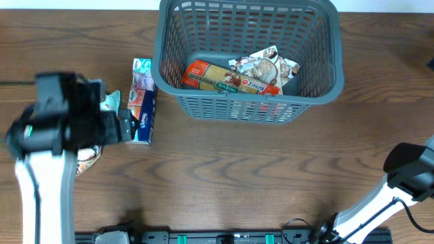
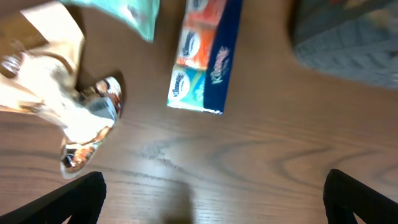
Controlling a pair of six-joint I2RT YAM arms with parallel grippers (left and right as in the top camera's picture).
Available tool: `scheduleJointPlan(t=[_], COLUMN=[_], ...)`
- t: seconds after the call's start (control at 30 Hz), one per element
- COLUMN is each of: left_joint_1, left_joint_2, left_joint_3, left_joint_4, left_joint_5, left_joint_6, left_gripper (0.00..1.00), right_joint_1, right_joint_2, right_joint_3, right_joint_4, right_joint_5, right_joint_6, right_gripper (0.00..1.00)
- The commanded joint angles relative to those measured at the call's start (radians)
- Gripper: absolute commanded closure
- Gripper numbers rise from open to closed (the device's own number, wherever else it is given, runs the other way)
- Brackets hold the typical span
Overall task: Pack container
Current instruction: 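Move the left gripper to the Kleenex tissue pack and grasp it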
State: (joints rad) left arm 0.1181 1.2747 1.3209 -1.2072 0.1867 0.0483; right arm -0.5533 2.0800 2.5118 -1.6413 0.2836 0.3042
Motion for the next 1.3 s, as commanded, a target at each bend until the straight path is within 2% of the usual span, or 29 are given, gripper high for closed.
scheduleJointPlan(t=[0.0,0.17,0.47,1.27], left_joint_1=[0.005,0.005,-0.001,-0.064], left_joint_2=[0.100,0.206,0.230,0.483], left_joint_3=[0.010,0.010,0.011,0.011], left_joint_4=[0.004,0.073,0.297,0.380], left_joint_5=[-0.019,-0.014,-0.015,-0.015], left_joint_6=[-0.012,-0.004,-0.039,-0.010], left_gripper=[0.01,0.01,0.01,0.02], right_joint_1=[-0.006,-0.006,-0.006,-0.006], right_joint_2=[-0.013,-0.013,-0.013,-0.013], right_joint_3=[-0.003,-0.003,-0.003,-0.003], right_joint_4=[0.000,0.000,0.000,0.000], right_joint_5=[0.004,0.004,0.004,0.004], right_joint_6=[0.013,0.013,0.013,0.013], right_gripper=[0.01,0.01,0.01,0.01])
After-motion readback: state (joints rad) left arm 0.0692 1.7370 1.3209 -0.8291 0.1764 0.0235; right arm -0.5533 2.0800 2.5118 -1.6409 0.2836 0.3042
